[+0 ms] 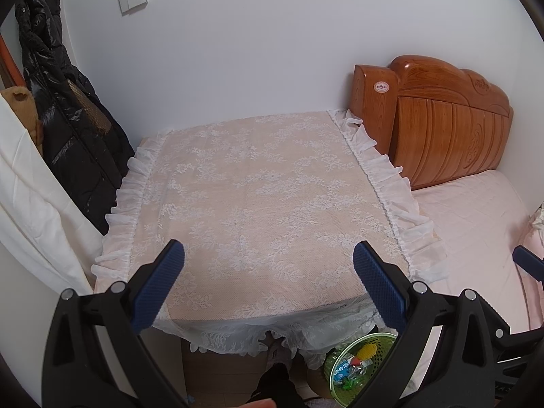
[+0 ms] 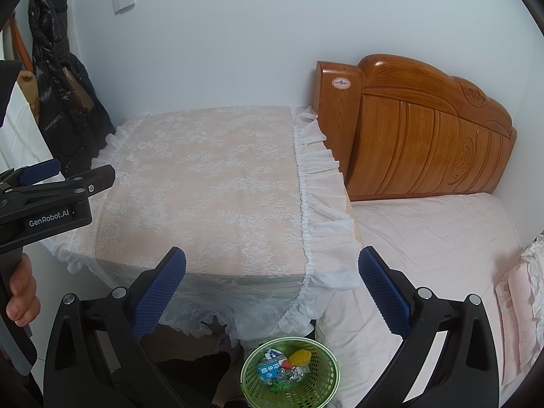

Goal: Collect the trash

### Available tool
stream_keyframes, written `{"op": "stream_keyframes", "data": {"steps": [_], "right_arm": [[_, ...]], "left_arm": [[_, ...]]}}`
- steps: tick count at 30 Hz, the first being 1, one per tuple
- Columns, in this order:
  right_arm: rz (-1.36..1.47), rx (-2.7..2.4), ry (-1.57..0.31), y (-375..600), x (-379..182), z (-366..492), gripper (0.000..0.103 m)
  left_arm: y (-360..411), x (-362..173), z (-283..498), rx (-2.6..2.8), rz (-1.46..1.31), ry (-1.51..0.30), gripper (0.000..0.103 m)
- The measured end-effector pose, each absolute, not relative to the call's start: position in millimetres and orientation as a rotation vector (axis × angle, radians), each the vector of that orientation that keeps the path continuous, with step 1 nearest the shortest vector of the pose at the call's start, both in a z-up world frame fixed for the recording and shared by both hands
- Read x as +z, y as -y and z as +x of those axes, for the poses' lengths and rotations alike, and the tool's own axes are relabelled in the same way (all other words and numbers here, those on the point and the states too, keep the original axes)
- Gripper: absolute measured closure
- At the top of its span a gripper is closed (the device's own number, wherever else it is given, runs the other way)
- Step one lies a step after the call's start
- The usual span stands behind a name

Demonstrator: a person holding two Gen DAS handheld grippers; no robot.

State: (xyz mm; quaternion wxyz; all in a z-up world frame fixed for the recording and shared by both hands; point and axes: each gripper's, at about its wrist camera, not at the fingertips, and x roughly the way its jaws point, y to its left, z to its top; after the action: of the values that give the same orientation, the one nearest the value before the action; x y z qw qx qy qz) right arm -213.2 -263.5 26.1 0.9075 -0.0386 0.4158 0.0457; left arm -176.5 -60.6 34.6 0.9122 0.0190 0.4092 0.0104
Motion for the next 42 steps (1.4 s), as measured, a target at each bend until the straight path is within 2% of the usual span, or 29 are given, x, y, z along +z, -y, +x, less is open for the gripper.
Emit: {"op": "stream_keyframes", "data": {"steps": [42], "right_arm": [[-0.093, 0.109, -0.875, 260.6, 19.8, -219.4, 0.002]], "left_arm": [[52.3, 25.2, -173.8, 0.012, 0.033, -0.864, 0.008]]}}
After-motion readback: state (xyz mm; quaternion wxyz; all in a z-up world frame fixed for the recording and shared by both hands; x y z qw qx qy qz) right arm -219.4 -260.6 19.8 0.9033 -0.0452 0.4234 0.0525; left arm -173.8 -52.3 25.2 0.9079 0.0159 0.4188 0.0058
